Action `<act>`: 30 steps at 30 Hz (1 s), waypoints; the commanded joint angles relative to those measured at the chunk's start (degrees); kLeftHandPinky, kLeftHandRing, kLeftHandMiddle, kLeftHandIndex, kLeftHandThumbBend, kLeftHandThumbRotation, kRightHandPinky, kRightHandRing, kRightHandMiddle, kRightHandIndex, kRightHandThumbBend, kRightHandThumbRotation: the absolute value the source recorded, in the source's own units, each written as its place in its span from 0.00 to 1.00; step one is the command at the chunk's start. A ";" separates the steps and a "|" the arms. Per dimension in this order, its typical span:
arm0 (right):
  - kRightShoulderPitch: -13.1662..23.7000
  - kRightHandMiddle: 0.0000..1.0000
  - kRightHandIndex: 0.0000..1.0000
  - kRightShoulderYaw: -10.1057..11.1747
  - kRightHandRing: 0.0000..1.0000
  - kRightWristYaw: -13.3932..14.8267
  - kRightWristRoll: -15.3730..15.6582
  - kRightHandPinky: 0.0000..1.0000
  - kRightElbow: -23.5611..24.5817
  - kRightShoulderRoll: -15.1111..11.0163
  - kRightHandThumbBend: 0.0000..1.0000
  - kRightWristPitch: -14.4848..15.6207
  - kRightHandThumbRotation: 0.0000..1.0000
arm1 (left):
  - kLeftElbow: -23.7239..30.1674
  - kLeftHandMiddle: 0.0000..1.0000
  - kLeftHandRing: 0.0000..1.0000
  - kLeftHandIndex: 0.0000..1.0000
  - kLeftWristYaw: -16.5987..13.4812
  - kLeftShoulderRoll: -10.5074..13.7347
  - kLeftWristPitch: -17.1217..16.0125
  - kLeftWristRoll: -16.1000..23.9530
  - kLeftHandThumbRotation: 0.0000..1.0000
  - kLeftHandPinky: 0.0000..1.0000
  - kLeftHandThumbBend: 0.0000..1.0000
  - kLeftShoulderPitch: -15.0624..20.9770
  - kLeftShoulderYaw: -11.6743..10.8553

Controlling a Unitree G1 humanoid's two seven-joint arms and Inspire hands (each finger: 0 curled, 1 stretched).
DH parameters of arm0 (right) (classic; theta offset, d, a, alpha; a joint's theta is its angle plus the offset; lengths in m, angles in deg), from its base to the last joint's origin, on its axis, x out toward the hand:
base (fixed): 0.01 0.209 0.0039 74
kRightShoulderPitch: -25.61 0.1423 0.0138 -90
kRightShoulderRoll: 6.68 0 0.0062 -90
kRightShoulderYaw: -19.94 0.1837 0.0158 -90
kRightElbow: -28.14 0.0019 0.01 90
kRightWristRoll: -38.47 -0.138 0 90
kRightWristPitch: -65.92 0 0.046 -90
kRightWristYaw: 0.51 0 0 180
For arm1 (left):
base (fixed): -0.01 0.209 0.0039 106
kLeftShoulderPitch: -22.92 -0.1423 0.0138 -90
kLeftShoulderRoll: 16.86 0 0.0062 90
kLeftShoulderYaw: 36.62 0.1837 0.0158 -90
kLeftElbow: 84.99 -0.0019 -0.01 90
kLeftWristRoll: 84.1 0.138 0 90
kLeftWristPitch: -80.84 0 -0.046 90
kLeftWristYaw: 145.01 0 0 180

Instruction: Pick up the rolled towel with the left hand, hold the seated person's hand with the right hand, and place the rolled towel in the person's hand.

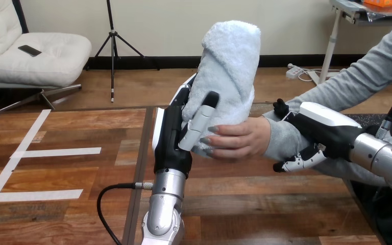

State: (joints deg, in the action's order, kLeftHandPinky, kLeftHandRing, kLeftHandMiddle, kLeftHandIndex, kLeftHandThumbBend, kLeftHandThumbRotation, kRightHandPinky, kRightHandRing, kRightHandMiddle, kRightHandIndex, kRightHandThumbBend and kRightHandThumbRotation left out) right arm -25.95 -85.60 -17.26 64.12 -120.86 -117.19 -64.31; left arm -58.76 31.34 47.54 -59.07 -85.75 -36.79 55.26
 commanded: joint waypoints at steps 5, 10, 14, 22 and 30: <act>2.64 0.26 0.26 0.96 0.20 0.88 -0.93 0.16 1.49 0.13 0.58 -0.39 0.00 | 1.83 0.89 0.90 0.87 1.15 -2.69 0.26 1.44 0.92 0.85 1.00 4.13 0.66; 2.62 0.26 0.27 1.03 0.21 0.89 -1.11 0.16 1.32 0.27 0.58 -0.38 0.00 | 2.43 0.90 0.91 0.88 1.54 -2.68 0.15 1.22 0.94 0.86 1.00 3.66 0.64; 2.60 0.26 0.27 0.92 0.20 1.18 -0.91 0.16 1.40 0.22 0.58 -0.59 0.00 | 2.85 0.91 0.92 0.88 2.85 -2.73 0.14 0.41 0.97 0.88 1.00 3.23 0.42; 2.50 0.26 0.27 0.93 0.20 1.14 -1.03 0.16 1.44 0.32 0.58 -0.79 0.00 | 4.53 0.93 0.94 0.92 6.21 -2.63 1.49 -1.58 1.00 0.94 1.00 2.29 -0.08; 2.44 0.26 0.27 0.96 0.20 1.16 -1.14 0.16 1.44 0.47 0.58 -1.08 0.00 | 9.45 0.96 0.96 0.97 11.05 -0.60 3.88 -3.09 1.00 0.97 1.00 0.01 0.36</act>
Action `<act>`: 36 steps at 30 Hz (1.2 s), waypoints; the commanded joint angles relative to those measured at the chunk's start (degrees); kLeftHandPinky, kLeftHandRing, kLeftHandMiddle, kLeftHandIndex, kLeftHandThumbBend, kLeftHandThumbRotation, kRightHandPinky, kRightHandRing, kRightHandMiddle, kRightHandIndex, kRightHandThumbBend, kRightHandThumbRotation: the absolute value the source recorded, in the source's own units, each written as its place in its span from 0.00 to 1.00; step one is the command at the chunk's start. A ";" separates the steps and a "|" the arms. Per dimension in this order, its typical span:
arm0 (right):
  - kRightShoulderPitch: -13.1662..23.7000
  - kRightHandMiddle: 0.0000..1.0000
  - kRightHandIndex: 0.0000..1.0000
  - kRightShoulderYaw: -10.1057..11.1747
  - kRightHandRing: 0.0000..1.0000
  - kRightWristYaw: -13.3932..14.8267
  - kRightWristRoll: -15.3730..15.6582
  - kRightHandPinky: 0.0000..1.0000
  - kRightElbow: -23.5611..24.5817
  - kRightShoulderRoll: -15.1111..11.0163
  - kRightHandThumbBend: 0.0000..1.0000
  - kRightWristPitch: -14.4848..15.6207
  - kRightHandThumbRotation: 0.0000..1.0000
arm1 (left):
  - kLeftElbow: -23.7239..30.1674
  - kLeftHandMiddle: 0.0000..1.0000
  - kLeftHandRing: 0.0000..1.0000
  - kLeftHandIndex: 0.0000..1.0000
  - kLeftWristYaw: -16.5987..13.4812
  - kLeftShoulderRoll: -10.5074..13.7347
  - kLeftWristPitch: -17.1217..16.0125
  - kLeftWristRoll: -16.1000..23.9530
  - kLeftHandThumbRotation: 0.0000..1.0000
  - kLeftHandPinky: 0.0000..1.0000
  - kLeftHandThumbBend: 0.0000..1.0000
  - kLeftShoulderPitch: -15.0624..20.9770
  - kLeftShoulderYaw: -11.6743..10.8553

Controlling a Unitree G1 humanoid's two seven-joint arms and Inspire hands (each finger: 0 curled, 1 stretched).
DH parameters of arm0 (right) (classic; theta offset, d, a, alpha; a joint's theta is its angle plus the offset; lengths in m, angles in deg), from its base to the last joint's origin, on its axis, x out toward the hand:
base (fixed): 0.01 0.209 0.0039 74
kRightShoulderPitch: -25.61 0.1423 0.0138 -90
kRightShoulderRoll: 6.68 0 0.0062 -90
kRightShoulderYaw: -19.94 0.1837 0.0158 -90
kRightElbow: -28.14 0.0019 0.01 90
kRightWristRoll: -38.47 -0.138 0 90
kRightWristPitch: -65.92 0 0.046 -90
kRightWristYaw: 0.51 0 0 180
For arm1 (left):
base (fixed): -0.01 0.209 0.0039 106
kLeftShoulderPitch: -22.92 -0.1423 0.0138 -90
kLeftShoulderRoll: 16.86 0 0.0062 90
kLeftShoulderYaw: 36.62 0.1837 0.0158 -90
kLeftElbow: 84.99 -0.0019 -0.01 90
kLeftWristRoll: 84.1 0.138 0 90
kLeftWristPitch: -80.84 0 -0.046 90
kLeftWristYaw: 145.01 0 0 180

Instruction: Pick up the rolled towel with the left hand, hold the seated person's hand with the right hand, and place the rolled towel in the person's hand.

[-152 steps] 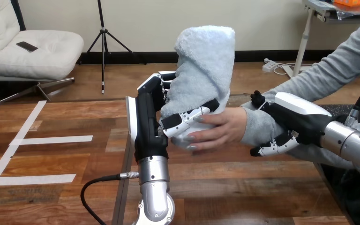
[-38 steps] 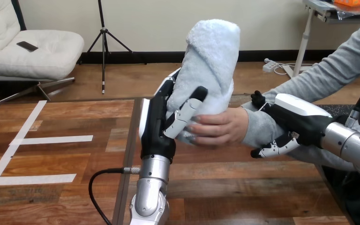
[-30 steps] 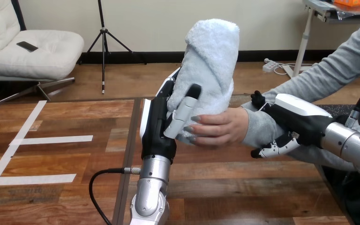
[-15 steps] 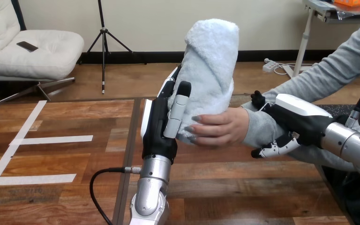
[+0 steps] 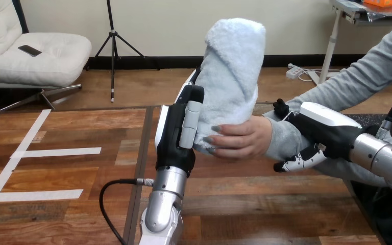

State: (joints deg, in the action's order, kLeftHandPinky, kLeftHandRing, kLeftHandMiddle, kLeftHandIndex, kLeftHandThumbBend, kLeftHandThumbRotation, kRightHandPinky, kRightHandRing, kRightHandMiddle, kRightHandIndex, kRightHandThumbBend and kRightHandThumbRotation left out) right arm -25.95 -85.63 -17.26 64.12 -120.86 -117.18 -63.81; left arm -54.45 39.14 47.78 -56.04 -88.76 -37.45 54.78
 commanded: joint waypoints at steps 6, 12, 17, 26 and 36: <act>2.36 0.26 0.27 0.98 0.20 1.34 -1.10 0.16 1.51 0.53 0.58 -1.68 0.00 | 9.89 0.98 0.97 0.99 5.33 1.29 2.43 0.02 1.00 0.98 1.00 -1.47 0.84; 2.23 0.25 0.27 1.09 0.20 0.98 -1.39 0.16 1.69 0.61 0.58 -1.48 0.00 | 14.59 0.98 0.98 0.98 6.56 3.03 3.97 -0.71 1.00 0.99 1.00 -3.49 -0.11; 2.18 0.25 0.27 1.01 0.19 1.24 -1.21 0.16 1.65 0.62 0.58 -1.43 0.00 | 18.47 0.97 0.98 0.97 6.89 4.55 5.39 -1.00 1.00 1.00 1.00 -5.24 -0.94; 1.92 0.26 0.28 1.01 0.20 1.42 -1.22 0.16 1.67 0.70 0.59 -1.80 0.00 | 24.99 0.97 0.98 0.96 7.11 8.10 6.66 -0.72 1.00 1.00 1.00 -9.21 -2.28; 1.79 0.26 0.28 1.07 0.20 1.94 -1.25 0.16 1.38 0.85 0.59 -2.45 0.00 | 30.10 0.94 0.97 0.93 6.28 11.71 8.08 -0.91 1.00 0.97 0.99 -13.27 -4.77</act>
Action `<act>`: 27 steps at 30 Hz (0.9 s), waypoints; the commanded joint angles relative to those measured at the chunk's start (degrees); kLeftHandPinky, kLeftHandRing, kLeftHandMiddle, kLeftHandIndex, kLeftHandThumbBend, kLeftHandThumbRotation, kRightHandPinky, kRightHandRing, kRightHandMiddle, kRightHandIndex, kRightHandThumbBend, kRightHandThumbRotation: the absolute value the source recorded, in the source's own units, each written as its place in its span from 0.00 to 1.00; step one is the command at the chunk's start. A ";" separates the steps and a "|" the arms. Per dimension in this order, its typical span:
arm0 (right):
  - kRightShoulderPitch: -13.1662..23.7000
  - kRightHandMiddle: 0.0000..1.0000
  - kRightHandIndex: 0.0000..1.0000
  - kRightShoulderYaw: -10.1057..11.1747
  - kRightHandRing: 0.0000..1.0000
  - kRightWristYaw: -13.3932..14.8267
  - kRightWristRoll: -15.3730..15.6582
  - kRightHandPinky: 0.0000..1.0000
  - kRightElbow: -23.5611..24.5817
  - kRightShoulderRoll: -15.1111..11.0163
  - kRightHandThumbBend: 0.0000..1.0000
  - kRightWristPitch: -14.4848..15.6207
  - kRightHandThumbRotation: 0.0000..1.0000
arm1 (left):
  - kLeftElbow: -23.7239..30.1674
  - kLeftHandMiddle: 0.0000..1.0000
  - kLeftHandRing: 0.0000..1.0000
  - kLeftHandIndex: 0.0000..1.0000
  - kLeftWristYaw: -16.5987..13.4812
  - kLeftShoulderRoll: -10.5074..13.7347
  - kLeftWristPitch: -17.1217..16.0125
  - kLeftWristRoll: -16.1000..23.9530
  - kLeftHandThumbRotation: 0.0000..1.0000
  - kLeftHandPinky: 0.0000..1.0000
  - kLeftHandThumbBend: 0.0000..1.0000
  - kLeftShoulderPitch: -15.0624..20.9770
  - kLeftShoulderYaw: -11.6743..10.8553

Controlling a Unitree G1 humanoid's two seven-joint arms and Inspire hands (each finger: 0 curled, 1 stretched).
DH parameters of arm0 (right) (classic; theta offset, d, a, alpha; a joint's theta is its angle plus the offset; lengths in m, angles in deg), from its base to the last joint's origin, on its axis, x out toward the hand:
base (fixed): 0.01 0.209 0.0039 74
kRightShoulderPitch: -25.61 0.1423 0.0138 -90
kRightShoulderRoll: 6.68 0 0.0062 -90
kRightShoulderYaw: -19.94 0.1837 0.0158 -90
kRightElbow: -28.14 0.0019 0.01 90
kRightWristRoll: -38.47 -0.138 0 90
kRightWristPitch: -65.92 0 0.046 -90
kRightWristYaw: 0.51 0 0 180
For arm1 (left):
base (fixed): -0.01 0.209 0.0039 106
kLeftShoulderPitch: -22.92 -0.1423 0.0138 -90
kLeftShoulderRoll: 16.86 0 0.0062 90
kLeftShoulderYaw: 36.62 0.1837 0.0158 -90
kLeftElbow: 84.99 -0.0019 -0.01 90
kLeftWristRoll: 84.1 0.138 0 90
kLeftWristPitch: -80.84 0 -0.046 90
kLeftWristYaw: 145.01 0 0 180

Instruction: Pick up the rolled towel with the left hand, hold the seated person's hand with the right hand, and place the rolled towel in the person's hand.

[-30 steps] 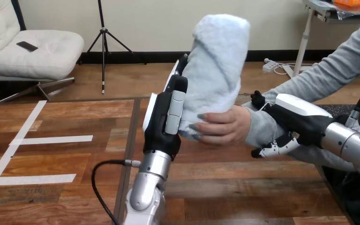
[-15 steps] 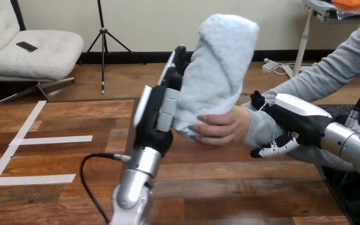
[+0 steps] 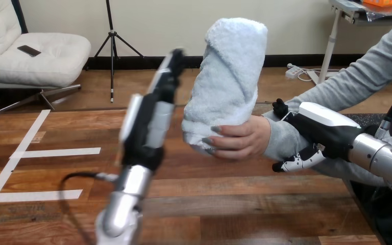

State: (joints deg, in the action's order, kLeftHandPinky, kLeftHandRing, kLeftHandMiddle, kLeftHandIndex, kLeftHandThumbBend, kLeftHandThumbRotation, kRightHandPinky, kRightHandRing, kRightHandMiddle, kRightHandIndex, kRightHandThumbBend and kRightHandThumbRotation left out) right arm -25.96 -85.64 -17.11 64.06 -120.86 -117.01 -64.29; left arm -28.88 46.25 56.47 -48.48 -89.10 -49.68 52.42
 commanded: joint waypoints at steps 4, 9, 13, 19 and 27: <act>1.76 0.26 0.28 1.06 0.20 1.78 -1.17 0.16 1.47 0.67 0.60 -1.85 0.00 | 5.95 0.93 0.96 0.92 -1.33 3.88 1.12 -0.92 1.00 0.96 0.98 -2.26 -3.52; 1.75 0.26 0.29 1.09 0.20 1.78 -1.29 0.17 1.31 0.70 0.61 -1.84 0.00 | 7.31 0.93 0.95 0.91 -1.91 5.00 1.10 -1.11 1.00 0.95 0.97 -3.88 -4.84; 1.74 0.26 0.29 1.36 0.21 1.47 -1.90 0.17 0.94 0.87 0.63 -2.22 0.00 | 7.39 0.93 0.95 0.91 -1.85 5.62 0.33 -1.50 1.00 0.94 0.96 -4.62 -5.53; 1.74 0.31 0.33 1.38 0.26 0.92 -2.11 0.22 1.28 0.86 0.67 -1.28 0.08 | 7.73 0.94 0.96 0.92 -1.69 6.23 -0.03 -2.13 1.00 0.94 0.96 -5.75 -6.36; 1.58 0.45 0.47 1.57 0.41 0.06 -2.86 0.36 1.87 0.96 0.76 0.14 0.26 | 9.42 0.93 0.94 0.91 -2.26 6.10 0.41 -1.93 1.00 0.91 0.95 -7.39 -6.71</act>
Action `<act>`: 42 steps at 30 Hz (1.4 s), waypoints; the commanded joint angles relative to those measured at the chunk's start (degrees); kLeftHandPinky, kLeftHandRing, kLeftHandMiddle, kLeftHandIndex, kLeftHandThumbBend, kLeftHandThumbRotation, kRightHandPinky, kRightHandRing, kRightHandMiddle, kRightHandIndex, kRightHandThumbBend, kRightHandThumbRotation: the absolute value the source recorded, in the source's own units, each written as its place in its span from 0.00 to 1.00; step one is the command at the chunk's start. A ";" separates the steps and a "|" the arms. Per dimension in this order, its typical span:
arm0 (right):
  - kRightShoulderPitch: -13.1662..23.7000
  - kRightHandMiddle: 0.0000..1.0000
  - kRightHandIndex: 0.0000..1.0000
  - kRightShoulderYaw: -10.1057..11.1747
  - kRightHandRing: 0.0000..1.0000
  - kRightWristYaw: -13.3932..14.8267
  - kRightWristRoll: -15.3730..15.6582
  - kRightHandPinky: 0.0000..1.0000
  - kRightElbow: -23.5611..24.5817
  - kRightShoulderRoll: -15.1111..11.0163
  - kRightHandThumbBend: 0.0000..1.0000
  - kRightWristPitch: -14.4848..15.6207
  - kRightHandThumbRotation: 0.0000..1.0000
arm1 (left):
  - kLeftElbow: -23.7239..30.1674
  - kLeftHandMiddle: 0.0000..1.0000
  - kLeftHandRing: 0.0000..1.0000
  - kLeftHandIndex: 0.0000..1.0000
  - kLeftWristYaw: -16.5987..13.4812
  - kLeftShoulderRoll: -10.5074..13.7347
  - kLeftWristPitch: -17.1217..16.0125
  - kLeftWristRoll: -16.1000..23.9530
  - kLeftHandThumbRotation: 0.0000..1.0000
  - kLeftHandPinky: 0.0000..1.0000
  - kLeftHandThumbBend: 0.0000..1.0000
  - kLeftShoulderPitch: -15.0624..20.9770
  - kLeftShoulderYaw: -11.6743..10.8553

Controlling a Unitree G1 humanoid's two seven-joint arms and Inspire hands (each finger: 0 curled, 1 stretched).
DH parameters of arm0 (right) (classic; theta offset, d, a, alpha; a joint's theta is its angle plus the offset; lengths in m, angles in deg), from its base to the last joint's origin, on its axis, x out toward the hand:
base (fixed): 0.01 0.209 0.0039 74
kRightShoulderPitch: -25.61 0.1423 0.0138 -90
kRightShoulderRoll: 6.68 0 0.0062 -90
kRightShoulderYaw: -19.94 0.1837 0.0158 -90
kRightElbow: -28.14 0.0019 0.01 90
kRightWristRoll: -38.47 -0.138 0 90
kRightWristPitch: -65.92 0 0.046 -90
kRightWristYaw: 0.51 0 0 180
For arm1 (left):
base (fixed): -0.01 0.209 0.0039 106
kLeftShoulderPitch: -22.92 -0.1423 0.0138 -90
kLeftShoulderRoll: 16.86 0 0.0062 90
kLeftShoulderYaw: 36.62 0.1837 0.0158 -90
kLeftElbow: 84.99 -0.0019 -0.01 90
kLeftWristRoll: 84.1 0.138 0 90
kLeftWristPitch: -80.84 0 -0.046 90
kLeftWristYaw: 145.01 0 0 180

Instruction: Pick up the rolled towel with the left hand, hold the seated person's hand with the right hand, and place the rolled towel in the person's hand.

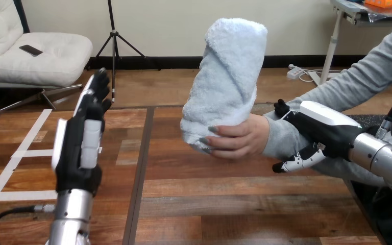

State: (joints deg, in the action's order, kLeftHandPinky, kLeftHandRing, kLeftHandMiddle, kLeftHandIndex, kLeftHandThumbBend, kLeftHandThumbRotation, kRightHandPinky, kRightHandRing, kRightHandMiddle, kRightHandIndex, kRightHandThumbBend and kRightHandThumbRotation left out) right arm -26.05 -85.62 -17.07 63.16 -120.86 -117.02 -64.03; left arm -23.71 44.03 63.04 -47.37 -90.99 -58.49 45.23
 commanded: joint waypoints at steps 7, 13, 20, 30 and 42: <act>1.64 0.56 0.58 1.60 0.52 -0.25 -2.56 0.46 1.78 0.99 0.82 -0.55 0.35 | 4.91 0.93 0.94 0.91 0.12 -0.73 -0.76 -0.54 1.00 0.90 0.93 0.63 0.70; 1.68 0.63 0.65 1.21 0.59 0.87 -1.85 0.53 1.74 0.72 0.84 -1.24 0.44 | 4.88 0.93 0.95 0.92 1.33 -1.20 -1.19 -2.14 1.00 0.93 0.91 0.10 0.75; 1.59 0.66 0.68 1.01 0.63 2.19 -1.02 0.56 1.94 0.32 0.81 -1.58 0.53 | 4.09 0.93 0.96 0.93 2.60 -1.95 -2.33 -3.14 1.00 0.95 0.89 -0.17 0.87; 1.36 0.68 0.69 1.01 0.66 2.41 -0.65 0.59 3.19 -0.37 0.80 -1.52 0.68 | 4.67 0.93 0.95 0.93 2.72 -2.86 -2.07 -2.74 1.00 0.96 0.88 -1.12 0.98; 1.36 0.69 0.71 1.62 0.67 1.15 -1.75 0.60 2.48 -0.85 0.89 -2.39 0.96 | 5.25 0.96 0.98 0.95 6.85 -3.99 -0.25 -7.27 0.98 0.98 0.87 -1.57 1.26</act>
State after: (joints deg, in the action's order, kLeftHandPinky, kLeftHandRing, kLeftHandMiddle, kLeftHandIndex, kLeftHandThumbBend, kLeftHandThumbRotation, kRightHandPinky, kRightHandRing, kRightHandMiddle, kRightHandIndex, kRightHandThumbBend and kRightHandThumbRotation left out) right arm -26.06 -85.57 -16.16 62.93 -120.46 -117.01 -65.08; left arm -21.40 49.49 59.38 -47.93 -96.74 -61.30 45.85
